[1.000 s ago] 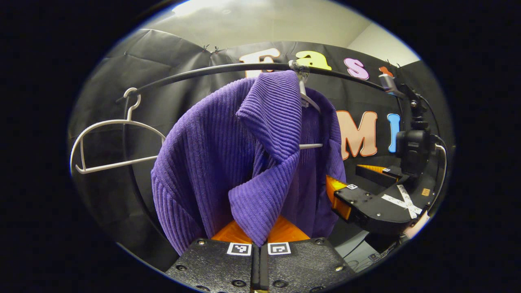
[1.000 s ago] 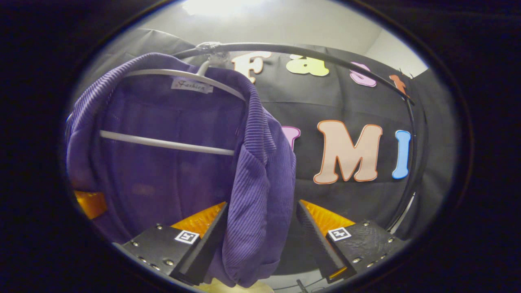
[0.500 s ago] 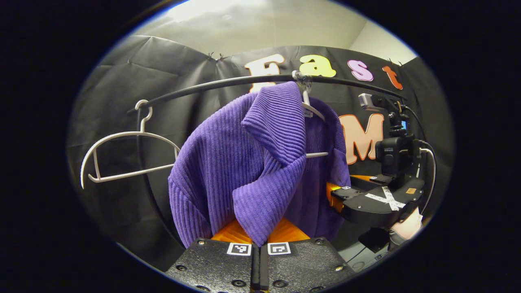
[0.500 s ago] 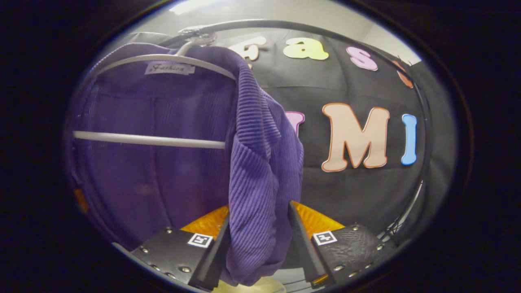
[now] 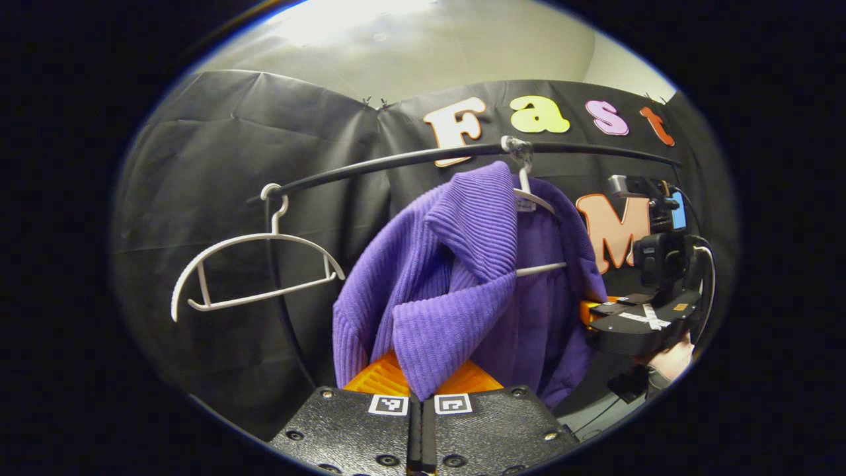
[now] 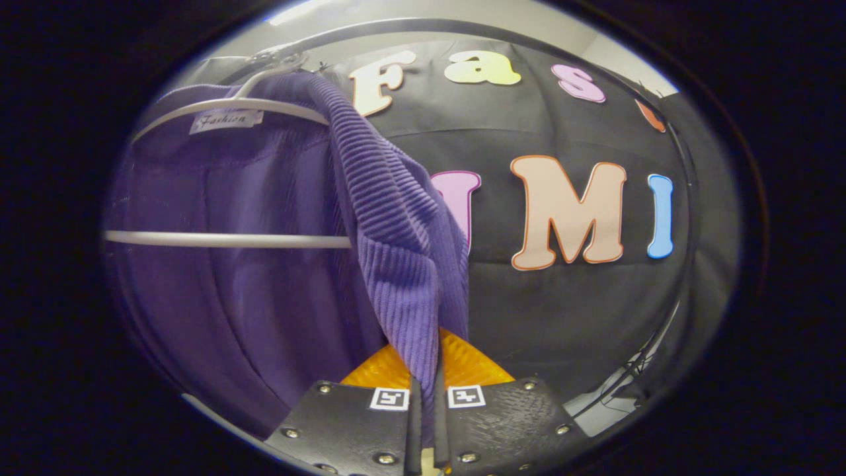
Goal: Grasp the clothes on the hanger with both hands and then place them into the laundry hamper below.
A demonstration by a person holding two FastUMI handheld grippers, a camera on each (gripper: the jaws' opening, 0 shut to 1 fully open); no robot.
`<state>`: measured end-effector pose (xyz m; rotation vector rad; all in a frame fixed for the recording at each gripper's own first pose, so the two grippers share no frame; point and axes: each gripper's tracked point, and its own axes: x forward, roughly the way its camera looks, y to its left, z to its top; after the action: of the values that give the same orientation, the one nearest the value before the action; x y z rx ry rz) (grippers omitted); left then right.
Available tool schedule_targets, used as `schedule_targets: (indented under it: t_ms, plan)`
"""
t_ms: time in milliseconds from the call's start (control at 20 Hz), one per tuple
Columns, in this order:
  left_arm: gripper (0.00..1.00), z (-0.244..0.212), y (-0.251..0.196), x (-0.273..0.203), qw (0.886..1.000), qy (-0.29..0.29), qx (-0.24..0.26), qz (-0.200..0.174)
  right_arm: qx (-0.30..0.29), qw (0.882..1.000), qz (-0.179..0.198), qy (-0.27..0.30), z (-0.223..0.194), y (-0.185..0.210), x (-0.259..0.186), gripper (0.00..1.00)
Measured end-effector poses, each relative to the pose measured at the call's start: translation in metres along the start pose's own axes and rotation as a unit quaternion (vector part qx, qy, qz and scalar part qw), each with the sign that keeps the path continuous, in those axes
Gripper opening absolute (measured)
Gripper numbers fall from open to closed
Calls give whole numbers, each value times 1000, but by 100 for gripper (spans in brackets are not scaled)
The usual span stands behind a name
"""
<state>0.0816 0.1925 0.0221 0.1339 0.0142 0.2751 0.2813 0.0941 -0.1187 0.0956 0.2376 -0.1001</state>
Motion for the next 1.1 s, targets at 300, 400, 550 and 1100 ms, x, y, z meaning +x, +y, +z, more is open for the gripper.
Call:
schedule_targets:
  t_ms: [300, 400, 550, 1100]
  plan:
    - [0, 22, 16, -15, 999, -7, -18, 27, -8, 999, -14, -32, 29, -32, 2, 7]
    - [0, 34, 19, -21, 999, -17, -29, 29, -8, 999, -17, -42, 41, -39, 5, 7]
    - [1, 49, 27, -27, 998, -23, -41, 38, -12, 998, -19, -61, 58, -50, 13, 7]
    - [1, 104, 38, -43, 996, -50, -69, 36, -12, 993, -15, -115, 110, -63, 25, 7]
